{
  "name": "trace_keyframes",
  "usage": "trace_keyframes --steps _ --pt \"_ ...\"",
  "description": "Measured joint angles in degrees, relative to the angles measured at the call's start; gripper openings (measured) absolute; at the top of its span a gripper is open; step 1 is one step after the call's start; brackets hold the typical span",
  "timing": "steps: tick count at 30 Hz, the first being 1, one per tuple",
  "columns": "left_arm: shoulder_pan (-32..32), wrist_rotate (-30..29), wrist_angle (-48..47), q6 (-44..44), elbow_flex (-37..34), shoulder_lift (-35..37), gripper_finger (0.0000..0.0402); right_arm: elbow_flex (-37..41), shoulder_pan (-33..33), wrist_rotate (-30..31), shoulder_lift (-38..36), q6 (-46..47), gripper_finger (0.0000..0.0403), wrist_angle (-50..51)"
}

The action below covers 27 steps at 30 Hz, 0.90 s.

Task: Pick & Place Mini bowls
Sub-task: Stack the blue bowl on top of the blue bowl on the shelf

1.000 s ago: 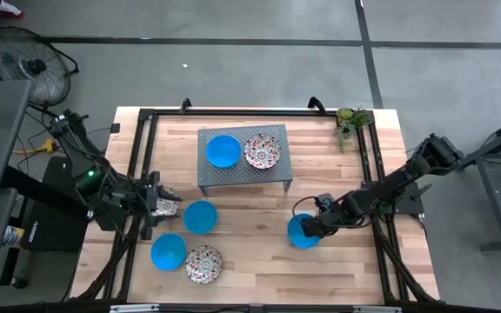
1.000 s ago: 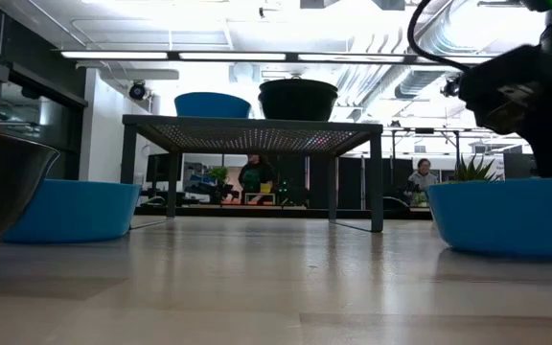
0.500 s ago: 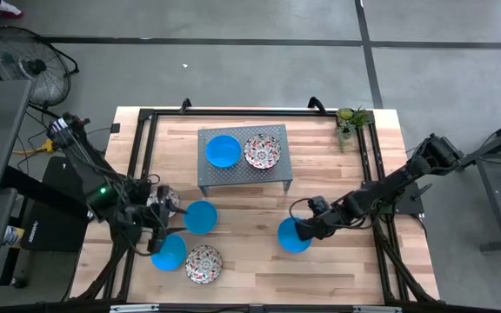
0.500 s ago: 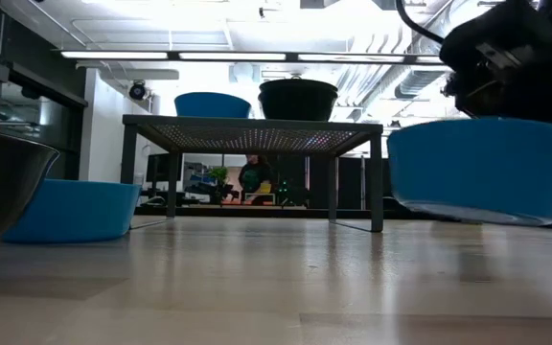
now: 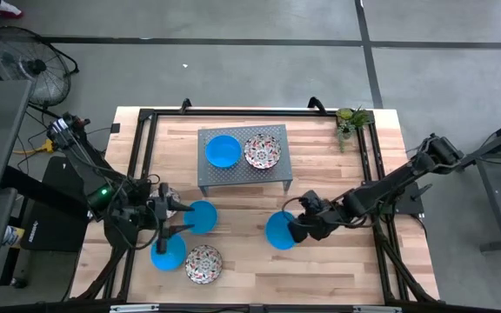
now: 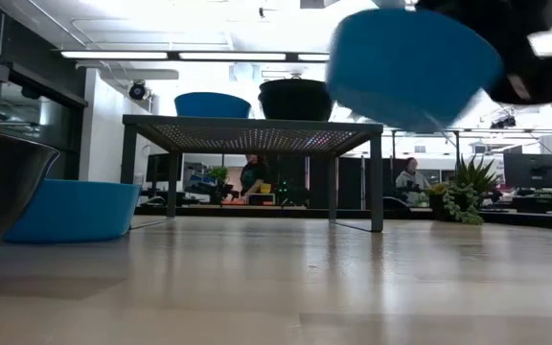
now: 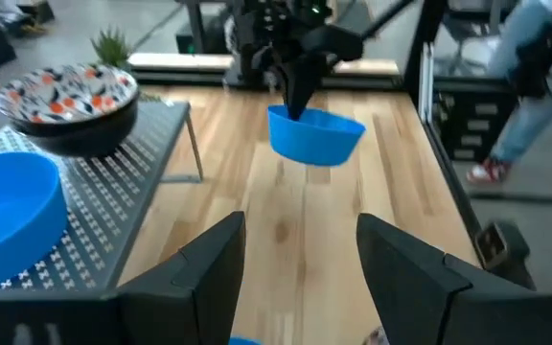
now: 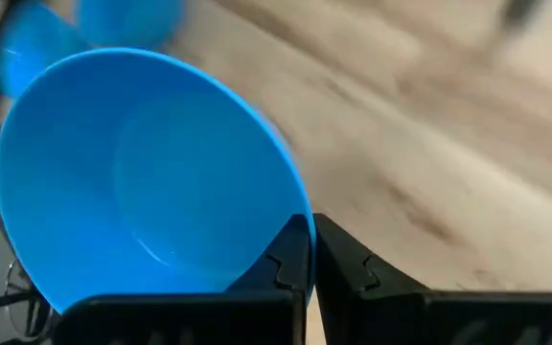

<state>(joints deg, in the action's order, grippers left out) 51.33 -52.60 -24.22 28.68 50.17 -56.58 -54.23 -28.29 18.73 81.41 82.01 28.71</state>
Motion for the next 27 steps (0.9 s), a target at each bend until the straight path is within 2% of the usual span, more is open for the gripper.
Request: trace_keyframes --steps 13,19,27 --pt "0.0 -3.2 5.7 0.1 0.0 -0.7 0.0197 -15.0 0.0 19.3 -0.1 -25.5 0.0 -1.1" --pt "0.1 -3.1 6.6 0.1 0.0 -0.7 0.0197 -16.7 2.0 17.6 0.3 -29.4 0.0 -4.6" --pt "0.0 -3.5 6.7 -1.3 0.0 -0.7 0.0197 -22.9 7.9 10.6 2.3 -35.3 0.0 -6.2"
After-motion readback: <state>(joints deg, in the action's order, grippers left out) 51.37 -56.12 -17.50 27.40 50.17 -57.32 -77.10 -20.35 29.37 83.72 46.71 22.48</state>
